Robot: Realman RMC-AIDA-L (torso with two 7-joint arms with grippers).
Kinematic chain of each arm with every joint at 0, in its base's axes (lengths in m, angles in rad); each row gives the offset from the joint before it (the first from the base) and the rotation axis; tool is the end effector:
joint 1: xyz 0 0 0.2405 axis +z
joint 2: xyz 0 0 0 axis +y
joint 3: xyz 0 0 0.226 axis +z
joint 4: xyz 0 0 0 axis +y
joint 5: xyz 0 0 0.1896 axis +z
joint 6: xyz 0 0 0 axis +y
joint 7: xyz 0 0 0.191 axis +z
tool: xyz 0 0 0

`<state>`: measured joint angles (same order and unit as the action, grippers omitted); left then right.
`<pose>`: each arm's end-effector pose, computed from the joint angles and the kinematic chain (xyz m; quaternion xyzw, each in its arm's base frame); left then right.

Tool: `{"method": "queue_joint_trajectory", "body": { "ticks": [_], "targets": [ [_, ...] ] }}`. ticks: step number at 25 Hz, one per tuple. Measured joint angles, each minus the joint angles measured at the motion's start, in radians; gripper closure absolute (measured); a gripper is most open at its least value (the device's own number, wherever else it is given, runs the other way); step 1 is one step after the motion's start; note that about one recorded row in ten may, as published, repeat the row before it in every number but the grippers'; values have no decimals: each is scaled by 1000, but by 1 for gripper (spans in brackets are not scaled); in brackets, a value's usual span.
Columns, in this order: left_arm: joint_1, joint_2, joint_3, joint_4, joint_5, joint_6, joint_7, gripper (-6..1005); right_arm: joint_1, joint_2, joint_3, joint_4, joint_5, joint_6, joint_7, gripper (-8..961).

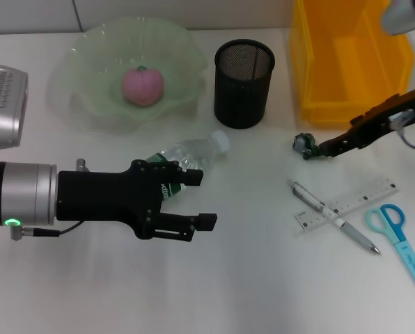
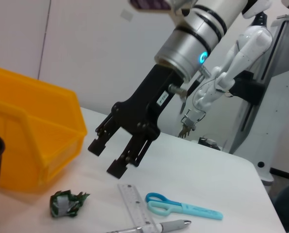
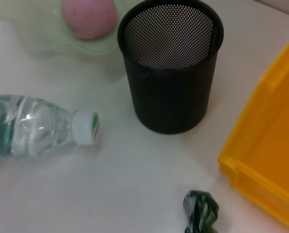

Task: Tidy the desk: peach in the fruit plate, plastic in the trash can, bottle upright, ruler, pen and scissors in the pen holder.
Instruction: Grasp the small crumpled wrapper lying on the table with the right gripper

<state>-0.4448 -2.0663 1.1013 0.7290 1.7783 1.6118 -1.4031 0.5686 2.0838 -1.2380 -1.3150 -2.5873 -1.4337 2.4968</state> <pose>-0.1827 0.2713 -0.0539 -0.9588 -0.1599 -0.2345 0.0125 0.2010 0.3555 -0.0078 -0.8995 0.3543 -0.1079 0.2317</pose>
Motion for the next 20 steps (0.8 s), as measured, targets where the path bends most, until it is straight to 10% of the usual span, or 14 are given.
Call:
{"method": "queue_joint_trajectory", "body": {
  "ticks": [20],
  "targets": [
    [-2,-1,5,-16,1,-17,13,172,37,4,-186,247,77,322,82,162]
  ]
}}
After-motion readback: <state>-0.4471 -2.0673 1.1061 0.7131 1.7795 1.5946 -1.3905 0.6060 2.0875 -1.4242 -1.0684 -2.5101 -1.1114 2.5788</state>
